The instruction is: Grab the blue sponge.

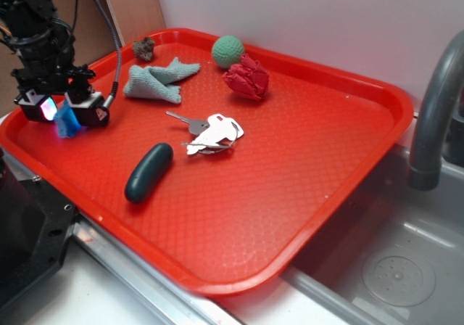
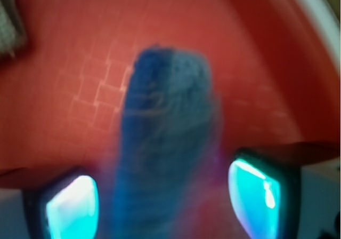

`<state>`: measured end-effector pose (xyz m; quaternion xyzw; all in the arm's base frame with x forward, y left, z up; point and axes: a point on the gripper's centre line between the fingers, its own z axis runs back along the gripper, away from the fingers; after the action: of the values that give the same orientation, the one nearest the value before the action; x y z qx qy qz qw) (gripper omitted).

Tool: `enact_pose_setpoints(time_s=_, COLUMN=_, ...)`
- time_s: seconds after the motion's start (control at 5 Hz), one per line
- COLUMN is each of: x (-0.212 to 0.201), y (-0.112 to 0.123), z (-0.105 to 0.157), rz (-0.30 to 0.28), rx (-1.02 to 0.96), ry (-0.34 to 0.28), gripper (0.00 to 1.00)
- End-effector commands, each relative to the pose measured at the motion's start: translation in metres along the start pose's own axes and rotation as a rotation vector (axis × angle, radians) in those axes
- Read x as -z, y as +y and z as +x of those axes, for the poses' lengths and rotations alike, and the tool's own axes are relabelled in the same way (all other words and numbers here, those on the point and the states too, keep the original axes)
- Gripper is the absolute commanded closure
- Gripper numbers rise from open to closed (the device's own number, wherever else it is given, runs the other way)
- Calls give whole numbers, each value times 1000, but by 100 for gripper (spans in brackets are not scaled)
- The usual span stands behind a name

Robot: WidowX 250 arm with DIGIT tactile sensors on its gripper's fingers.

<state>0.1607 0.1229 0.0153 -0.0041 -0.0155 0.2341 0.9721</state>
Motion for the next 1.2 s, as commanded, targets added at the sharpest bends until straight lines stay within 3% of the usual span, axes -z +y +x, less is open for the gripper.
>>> enact_pose_setpoints(time_s=0.0, x=11, y=-27, z=-13, rz=-8, rx=98, ry=-10, gripper=0)
enact_pose_setpoints(time_s=0.2, x=6, y=-40, z=-12, rz=-12, rx=137, ry=-28, gripper=100)
enact_pose_setpoints(time_s=0.4, x=-4, y=-45, z=-22, rz=-44, rx=162, ry=-42, gripper=100)
enact_pose_setpoints(time_s=0.6, x=-52, y=-69, z=2, rz=-67, rx=255, ry=-84, gripper=100)
enact_pose_setpoints(time_s=1.0, x=-149, y=-130, z=7, rz=-49, rx=470, ry=32, gripper=100)
